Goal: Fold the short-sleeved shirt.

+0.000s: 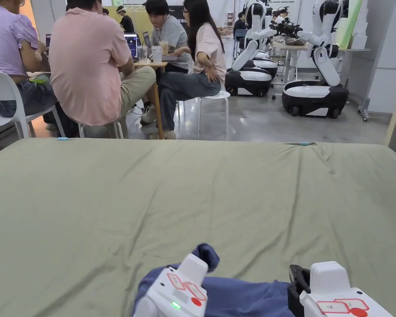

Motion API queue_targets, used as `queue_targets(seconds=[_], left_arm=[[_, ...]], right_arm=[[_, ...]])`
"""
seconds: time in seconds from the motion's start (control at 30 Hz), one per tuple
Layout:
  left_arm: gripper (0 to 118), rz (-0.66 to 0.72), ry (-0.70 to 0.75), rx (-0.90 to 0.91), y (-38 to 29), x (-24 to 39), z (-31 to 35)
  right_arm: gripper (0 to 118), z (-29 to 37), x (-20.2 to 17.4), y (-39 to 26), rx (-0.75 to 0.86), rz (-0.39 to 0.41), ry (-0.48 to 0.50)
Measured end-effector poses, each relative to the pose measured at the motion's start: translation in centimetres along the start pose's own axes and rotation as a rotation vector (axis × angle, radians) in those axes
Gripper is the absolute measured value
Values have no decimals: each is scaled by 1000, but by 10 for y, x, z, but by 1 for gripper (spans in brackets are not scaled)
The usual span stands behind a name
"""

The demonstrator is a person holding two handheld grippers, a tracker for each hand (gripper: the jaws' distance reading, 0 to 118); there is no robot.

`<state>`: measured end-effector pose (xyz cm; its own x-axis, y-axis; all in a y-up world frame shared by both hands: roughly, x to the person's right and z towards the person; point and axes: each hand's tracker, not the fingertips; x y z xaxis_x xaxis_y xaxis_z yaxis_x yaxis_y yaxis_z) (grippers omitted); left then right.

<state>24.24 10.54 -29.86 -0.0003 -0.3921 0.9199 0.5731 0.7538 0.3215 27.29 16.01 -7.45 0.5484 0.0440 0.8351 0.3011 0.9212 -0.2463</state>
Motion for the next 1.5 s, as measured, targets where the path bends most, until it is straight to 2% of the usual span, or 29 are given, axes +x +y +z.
queue_targets(seconds=[0.07,0.13,0.17,0.2,0.23,0.27,0.37,0.4,0.43,0.47,0.5,0.57,0.6,0.8,0.97,1.07,1.17,1.2,1.23,1.27,1.3,1.37,1.43,1.5], left_arm=[[11,0,-4,-15,-8,12,-12],[20,56,-53,-40,-12,10,-19],[46,104,-82,-37,-11,5,-15],[84,170,-125,-22,-8,-2,-10],[103,238,-166,19,-5,-12,-2],[108,314,-192,66,0,-24,10],[108,599,-166,177,0,-61,30],[108,686,-174,158,-6,-71,26],[107,724,-183,109,-13,-77,17],[100,753,-206,58,-19,-76,8],[74,767,-238,5,-28,-77,-2],[8,819,-244,-56,-40,-72,-15],[0,837,-242,-66,-42,-61,-17],[0,884,-472,-70,-40,-7,-24],[0,906,-453,-63,-38,-1,-17],[0,943,-413,45,-34,-30,7],[0,978,-317,37,-46,-75,14],[10,1046,-302,47,-58,-92,13],[35,1108,-306,55,-71,-105,10],[73,1172,-344,53,-86,-117,5],[118,1240,-385,17,-101,-125,-2],[112,1406,-464,34,-129,-135,-9],[113,1556,-585,38,-151,-135,-23],[114,1664,-628,96,-158,-132,-31]], right_arm=[[0,0,3,0,-8,-2,5],[0,1,6,-1,-11,-2,9],[0,1,6,-1,-10,4,8],[0,2,7,-1,-10,13,7],[0,3,8,-2,-10,18,7],[0,3,9,-2,-10,21,8],[0,4,12,-4,-11,7,2],[0,4,12,-5,-15,-5,4],[0,6,12,-7,-21,-18,7],[0,8,12,-9,-24,-36,11],[0,10,12,-10,-22,-50,15],[0,10,8,-12,-29,-50,10],[0,10,6,-12,-31,-41,4],[0,9,2,-5,-42,-20,-16],[0,7,-2,2,-41,-30,-20],[0,3,-9,4,-44,-37,-5],[0,1,-16,4,-48,-38,13],[0,0,-18,4,-50,-44,20],[0,-1,-19,3,-50,-50,26],[0,-1,-20,2,-54,-62,40],[0,-2,-20,1,-58,-73,51],[0,-1,-23,-1,-57,-65,49],[0,0,-22,-1,-56,-63,43],[0,1,-18,0,-59,-79,42]])
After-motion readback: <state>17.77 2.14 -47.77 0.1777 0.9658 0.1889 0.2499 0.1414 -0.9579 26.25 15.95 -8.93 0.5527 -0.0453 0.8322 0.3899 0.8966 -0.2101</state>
